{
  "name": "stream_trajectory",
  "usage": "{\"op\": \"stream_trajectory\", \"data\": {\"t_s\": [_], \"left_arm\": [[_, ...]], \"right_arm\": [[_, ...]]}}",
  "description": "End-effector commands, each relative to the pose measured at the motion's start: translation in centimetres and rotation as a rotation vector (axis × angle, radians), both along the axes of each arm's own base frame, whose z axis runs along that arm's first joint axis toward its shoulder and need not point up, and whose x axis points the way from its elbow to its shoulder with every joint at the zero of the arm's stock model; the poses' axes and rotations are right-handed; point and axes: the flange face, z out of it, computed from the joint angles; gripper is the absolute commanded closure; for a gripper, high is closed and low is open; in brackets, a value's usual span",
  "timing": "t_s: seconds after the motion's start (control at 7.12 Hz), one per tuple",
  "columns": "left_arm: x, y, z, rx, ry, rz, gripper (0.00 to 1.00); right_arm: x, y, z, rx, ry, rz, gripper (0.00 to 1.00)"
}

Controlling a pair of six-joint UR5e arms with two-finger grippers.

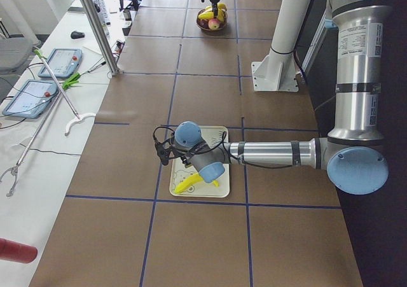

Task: Transfer all bananas from basket to plate

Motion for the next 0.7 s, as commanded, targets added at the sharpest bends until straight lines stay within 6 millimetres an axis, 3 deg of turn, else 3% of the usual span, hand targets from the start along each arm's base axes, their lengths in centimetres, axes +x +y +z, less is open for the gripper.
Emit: {"op": "stream_trajectory", "data": {"t_s": [0.0,0.56], "left_arm": [[-0.01,0.04,0.05,-0.001,0.000,0.000,0.00],[0.02,0.19,0.19,-0.004,-0.001,0.002,0.00]], "right_arm": [[0.45,0.41,0.96,-0.008,0.023,0.002,0.28],[-0.26,1.35,1.89,-0.005,0.056,-0.020,0.37]]}}
